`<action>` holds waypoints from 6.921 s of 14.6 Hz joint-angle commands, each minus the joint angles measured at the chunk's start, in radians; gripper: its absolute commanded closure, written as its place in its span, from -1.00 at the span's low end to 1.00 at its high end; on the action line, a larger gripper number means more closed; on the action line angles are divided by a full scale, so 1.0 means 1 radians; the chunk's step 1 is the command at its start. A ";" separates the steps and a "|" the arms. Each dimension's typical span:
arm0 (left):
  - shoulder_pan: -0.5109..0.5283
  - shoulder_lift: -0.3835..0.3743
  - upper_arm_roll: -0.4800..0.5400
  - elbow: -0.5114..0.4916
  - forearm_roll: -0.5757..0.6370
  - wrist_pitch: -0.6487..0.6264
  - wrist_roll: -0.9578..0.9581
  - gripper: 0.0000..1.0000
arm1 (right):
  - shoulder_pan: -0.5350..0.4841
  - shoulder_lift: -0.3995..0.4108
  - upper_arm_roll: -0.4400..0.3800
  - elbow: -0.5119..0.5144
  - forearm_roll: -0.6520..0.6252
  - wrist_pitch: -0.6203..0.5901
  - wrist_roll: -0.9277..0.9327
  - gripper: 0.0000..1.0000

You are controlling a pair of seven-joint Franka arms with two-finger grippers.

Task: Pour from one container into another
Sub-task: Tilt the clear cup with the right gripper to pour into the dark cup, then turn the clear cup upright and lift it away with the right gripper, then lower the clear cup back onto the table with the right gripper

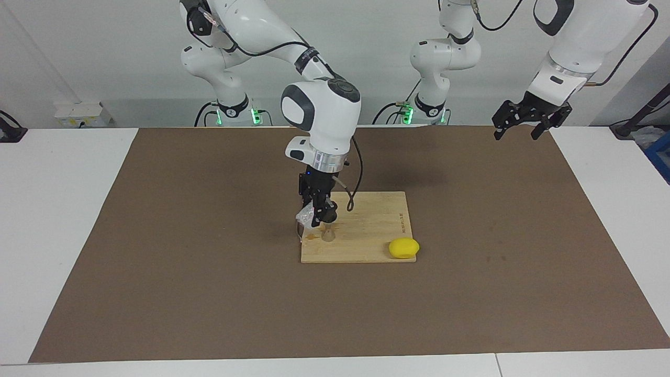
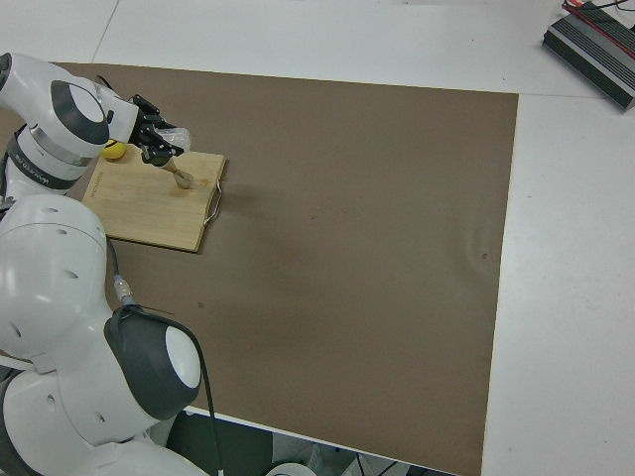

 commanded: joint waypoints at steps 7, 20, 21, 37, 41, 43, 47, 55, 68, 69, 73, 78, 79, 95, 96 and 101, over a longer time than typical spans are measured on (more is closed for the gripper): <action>0.003 -0.021 -0.002 -0.017 0.019 -0.009 0.002 -1.00 | 0.002 -0.032 0.006 -0.048 -0.073 0.021 -0.020 1.00; 0.019 -0.021 -0.022 -0.017 0.019 0.006 0.002 -1.00 | 0.024 -0.052 0.008 -0.103 -0.142 0.061 -0.043 1.00; 0.020 -0.019 -0.025 -0.019 0.019 0.006 0.002 -1.00 | 0.025 -0.055 0.008 -0.106 -0.155 0.061 -0.043 1.00; 0.018 -0.021 -0.021 -0.017 0.018 -0.009 0.002 -1.00 | 0.036 -0.059 0.008 -0.109 -0.176 0.055 -0.048 1.00; 0.018 -0.021 -0.022 -0.017 0.018 -0.009 0.002 -1.00 | 0.037 -0.059 0.008 -0.109 -0.176 0.052 -0.049 1.00; 0.018 -0.021 -0.021 -0.017 0.018 -0.009 0.002 -1.00 | 0.037 -0.059 0.008 -0.107 -0.176 0.054 -0.049 1.00; 0.018 -0.021 -0.022 -0.017 0.018 -0.009 0.002 -1.00 | 0.036 -0.055 0.008 -0.095 -0.175 0.046 -0.052 1.00; 0.018 -0.021 -0.021 -0.017 0.019 -0.009 0.002 -1.00 | 0.034 -0.051 0.006 -0.061 -0.092 0.018 -0.041 1.00; 0.018 -0.021 -0.022 -0.017 0.018 -0.009 0.002 -1.00 | -0.027 -0.043 -0.006 -0.029 0.135 -0.057 0.024 1.00; 0.018 -0.021 -0.021 -0.017 0.019 -0.009 0.002 -1.00 | -0.039 -0.043 -0.006 -0.022 0.163 -0.060 0.023 1.00; 0.018 -0.021 -0.022 -0.017 0.019 -0.009 0.002 -1.00 | -0.113 -0.042 -0.005 -0.025 0.305 -0.060 0.023 1.00; 0.018 -0.021 -0.022 -0.017 0.019 -0.009 0.002 -1.00 | -0.246 -0.042 -0.005 -0.077 0.508 -0.043 -0.055 1.00; 0.018 -0.021 -0.022 -0.017 0.019 -0.011 0.002 -1.00 | -0.275 -0.048 -0.003 -0.098 0.552 -0.035 -0.081 1.00; 0.018 -0.021 -0.022 -0.017 0.019 -0.009 0.002 -1.00 | -0.648 -0.065 -0.005 -0.373 1.052 0.046 -0.678 1.00; 0.018 -0.021 -0.022 -0.017 0.018 -0.011 0.002 -1.00 | -0.651 -0.063 -0.005 -0.391 1.062 0.060 -0.699 1.00; 0.018 -0.021 -0.022 -0.017 0.019 -0.009 0.002 -1.00 | -0.694 -0.049 -0.006 -0.425 1.092 0.080 -0.769 1.00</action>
